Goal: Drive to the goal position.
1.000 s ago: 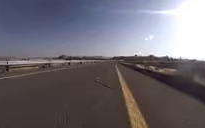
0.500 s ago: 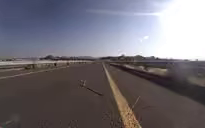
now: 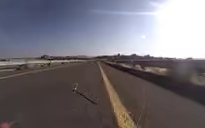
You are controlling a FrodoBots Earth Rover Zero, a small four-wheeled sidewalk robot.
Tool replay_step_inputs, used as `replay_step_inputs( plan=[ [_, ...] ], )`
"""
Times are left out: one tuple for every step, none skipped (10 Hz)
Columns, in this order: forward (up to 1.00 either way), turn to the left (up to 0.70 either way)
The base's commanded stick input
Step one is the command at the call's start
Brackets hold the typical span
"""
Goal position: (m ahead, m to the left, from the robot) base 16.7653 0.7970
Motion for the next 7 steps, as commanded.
replay_step_inputs(
  plan=[
    [0.7,0.0],
    [0.7,0.0],
    [0.7,0.0],
    [0.7,0.0],
    [0.7,0.0],
    [0.7,0.35],
    [0.7,0.35]
  ],
)
